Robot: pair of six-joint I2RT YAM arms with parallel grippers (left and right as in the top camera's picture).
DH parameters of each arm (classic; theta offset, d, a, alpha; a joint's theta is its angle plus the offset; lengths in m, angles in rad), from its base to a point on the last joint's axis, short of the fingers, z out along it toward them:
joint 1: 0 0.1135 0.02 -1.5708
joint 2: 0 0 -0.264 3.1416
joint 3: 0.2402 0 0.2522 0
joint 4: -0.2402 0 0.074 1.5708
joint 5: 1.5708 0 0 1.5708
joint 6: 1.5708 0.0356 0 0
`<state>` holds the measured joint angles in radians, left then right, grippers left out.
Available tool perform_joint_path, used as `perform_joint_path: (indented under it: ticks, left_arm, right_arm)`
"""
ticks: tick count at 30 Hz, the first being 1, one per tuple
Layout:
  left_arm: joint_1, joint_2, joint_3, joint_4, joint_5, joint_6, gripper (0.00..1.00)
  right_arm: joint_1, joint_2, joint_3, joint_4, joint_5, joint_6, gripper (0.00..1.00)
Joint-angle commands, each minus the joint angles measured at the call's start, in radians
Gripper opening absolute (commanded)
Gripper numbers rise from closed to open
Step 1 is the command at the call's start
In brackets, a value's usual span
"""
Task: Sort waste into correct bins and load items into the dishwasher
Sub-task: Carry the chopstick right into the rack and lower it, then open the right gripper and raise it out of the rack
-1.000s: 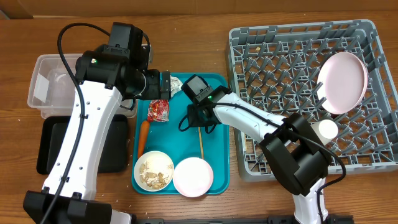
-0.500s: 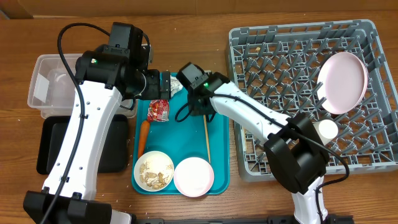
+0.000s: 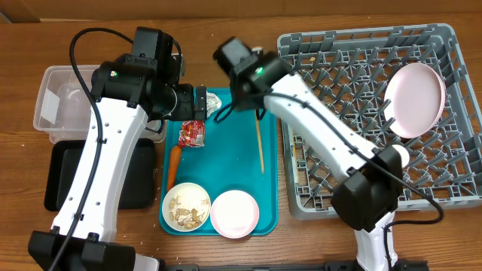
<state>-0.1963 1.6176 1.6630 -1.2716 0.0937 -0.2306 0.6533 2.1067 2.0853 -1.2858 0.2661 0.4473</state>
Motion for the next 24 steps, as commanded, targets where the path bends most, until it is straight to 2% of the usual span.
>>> perform_joint_path:
  ticks: [1,10,14,20,21,22,23,24]
  left_arm:
    - [0.0,-0.013,0.019,0.0,0.007,0.006,1.0]
    - [0.0,-0.013,0.019,0.0,0.007,0.006,1.0]
    - [0.0,-0.013,0.019,0.0,0.007,0.006,1.0]
    - [0.0,-0.013,0.019,0.0,0.007,0.006,1.0]
    - [0.0,-0.013,0.019,0.0,0.007,0.006,1.0]
    - [0.0,-0.013,0.019,0.0,0.007,0.006,1.0]
    - [0.0,-0.013,0.019,0.001,0.007,0.006,1.0]
    - [0.0,-0.013,0.019,0.001,0.007,0.006,1.0]
  right_arm:
    - [-0.045,-0.042,0.101,-0.028,-0.001,-0.008,0.04]
    - [-0.207,-0.095,0.135,-0.162,-0.013,-0.111,0.04]
    - [-0.28,-0.094,0.057,-0.148,-0.126,-0.21,0.04]
    - [-0.314,-0.094,-0.18,-0.032,-0.183,-0.22,0.05]
    - [-0.312,-0.094,-0.21,-0.016,-0.182,-0.22,0.18]
    - [-0.311,-0.094,-0.229,-0.006,-0.179,-0.22,0.42]
    - [-0.311,-0.094,-0.235,-0.005,-0.18,-0.219,0.52]
    - [-0.311,-0.094,-0.235,-0.005,-0.18,-0.215,0.56]
